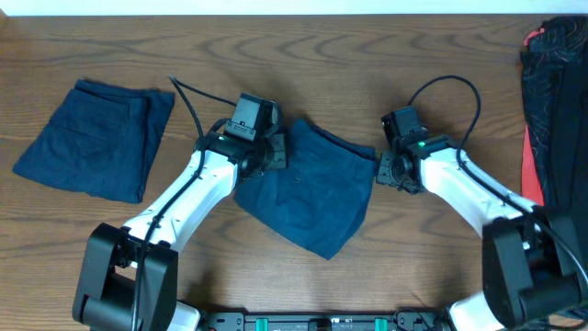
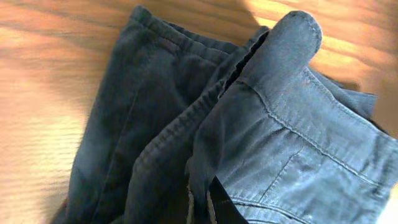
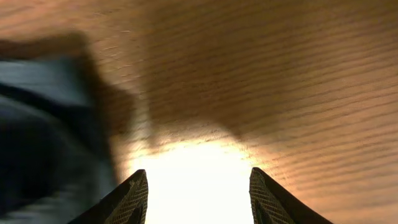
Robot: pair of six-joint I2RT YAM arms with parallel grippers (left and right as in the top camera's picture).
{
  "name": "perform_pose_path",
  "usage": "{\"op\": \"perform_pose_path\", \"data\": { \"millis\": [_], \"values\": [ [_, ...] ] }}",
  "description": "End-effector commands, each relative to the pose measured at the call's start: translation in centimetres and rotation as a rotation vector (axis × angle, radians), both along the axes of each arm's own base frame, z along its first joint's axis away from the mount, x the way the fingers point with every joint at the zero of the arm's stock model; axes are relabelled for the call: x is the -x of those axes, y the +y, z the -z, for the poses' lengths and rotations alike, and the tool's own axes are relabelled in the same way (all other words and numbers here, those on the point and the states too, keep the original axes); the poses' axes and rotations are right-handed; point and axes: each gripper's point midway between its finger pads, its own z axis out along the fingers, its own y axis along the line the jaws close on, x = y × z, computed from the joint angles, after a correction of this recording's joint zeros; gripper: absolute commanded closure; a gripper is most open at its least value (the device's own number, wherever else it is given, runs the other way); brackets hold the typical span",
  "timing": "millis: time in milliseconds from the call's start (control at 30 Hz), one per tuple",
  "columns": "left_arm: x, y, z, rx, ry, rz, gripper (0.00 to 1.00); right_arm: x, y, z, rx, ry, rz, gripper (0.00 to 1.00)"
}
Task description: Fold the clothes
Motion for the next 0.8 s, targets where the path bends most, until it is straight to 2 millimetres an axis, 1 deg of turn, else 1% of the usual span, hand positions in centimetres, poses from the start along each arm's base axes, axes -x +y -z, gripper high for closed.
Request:
{"op": "perform_pose_path", "data": {
  "millis": [0,67,133,167,233,300,567,667,767],
  "values": [
    [-0.8,2.3,-0.2,-0.074,-0.020,-0.144,0.94,-0.3,-0.4,0.2,-0.006,-0.012,0.054,0.49],
    [-0.9,2.9,-0.1,-0.094,-0.024,-0.173,0.94,-0.6,-0.2,0.1,-0.016,-0.025,0.052,0.49],
    [-0.9,2.9,-0.1,-0.089,-0.021,-0.191,0.94,-0.8,0.4,0.1,-0.043,-0.026,0.034,0.50],
    [-0.9,2.9,-0.1,-0.085,-0.019,-0.199,0.94,-0.9,0.9,0.1,-0.067,-0.027,0.006,0.50],
    [-0.9,2.9,-0.1,-0.083,-0.019,-0.203,0.94,-1.1,2.6,0.0,-0.141,-0.030,-0.080,0.50],
    [-0.9,2.9,-0.1,-0.083,-0.019,-0.203,0.94,-1.1,3.6,-0.1,-0.184,-0.031,-0.124,0.50],
    [-0.9,2.9,-0.1,-0.084,-0.018,-0.202,0.94,-1.3,4.0,-0.2,-0.203,-0.040,-0.145,0.52],
    [-0.9,2.9,-0.1,-0.083,-0.018,-0.202,0.94,-1.5,5.1,-0.2,-0.247,-0.047,-0.202,0.53],
    [-0.9,2.9,-0.1,-0.083,-0.018,-0.202,0.94,-1.4,6.0,0.4,-0.267,-0.035,-0.243,0.53]
  ]
}}
